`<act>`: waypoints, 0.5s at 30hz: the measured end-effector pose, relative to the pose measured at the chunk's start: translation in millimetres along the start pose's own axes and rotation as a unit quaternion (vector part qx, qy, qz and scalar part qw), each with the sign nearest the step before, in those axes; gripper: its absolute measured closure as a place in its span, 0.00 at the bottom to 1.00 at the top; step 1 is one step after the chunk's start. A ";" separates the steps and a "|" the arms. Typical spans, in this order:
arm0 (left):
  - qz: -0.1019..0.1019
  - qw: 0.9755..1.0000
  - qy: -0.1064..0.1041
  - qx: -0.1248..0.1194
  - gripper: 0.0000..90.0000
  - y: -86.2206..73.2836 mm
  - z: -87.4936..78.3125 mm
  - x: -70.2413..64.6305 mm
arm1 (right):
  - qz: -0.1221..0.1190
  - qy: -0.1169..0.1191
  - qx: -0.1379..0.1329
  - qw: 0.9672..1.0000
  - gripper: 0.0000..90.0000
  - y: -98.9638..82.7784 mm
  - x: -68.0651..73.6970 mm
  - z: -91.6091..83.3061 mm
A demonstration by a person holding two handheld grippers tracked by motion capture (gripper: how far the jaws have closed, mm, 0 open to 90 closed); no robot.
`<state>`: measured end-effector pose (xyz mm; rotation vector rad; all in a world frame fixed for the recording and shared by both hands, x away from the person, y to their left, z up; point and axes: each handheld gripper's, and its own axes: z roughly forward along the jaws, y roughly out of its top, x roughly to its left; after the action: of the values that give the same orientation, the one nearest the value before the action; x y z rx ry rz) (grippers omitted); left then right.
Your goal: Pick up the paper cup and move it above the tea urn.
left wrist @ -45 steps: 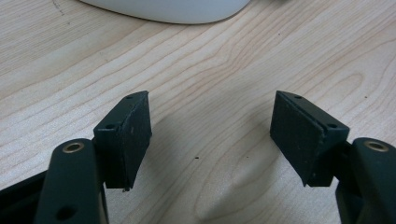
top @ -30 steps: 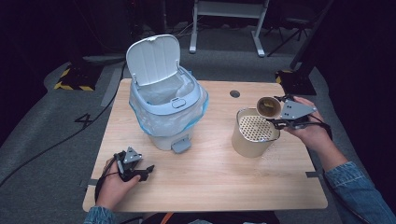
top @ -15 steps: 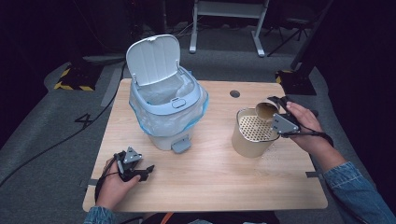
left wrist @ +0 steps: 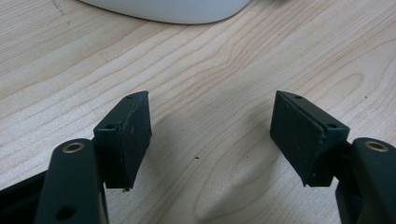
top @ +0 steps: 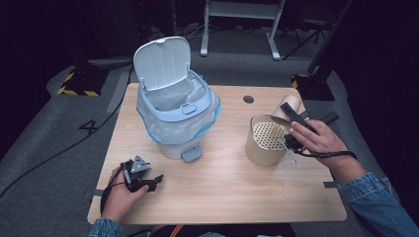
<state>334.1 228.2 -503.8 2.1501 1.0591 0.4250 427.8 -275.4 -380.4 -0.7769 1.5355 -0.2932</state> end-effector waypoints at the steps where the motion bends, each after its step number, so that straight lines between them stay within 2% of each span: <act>1: 0.000 1.000 0.000 0.000 0.33 0.0 0.0 0.0 | -0.016 -0.006 0.003 1.000 0.38 1.8 0.7 -0.6; 4: 0.000 1.000 0.000 0.000 0.33 0.0 0.0 0.0 | -0.049 -0.022 0.012 0.998 0.38 5.5 2.1 -2.5; 6: 0.000 1.000 0.000 0.000 0.33 0.0 0.0 0.0 | -0.077 -0.036 0.022 0.996 0.38 8.2 3.1 -4.3; 7: 0.000 1.000 0.000 0.000 0.33 0.0 0.0 0.0 | -0.099 -0.042 0.028 0.994 0.37 9.2 2.7 -4.7; 10: 0.000 1.000 0.000 0.000 0.33 0.0 0.0 0.0 | -0.136 -0.053 0.035 0.989 0.37 12.4 3.6 -5.0; 15: 0.000 1.000 0.000 0.000 0.33 0.0 0.0 0.0 | -0.173 -0.077 0.048 0.981 0.37 16.9 2.8 -9.2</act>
<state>334.1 228.2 -503.8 2.1499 1.0593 0.4253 414.3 -267.1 -391.7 -0.9673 1.2284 -0.5479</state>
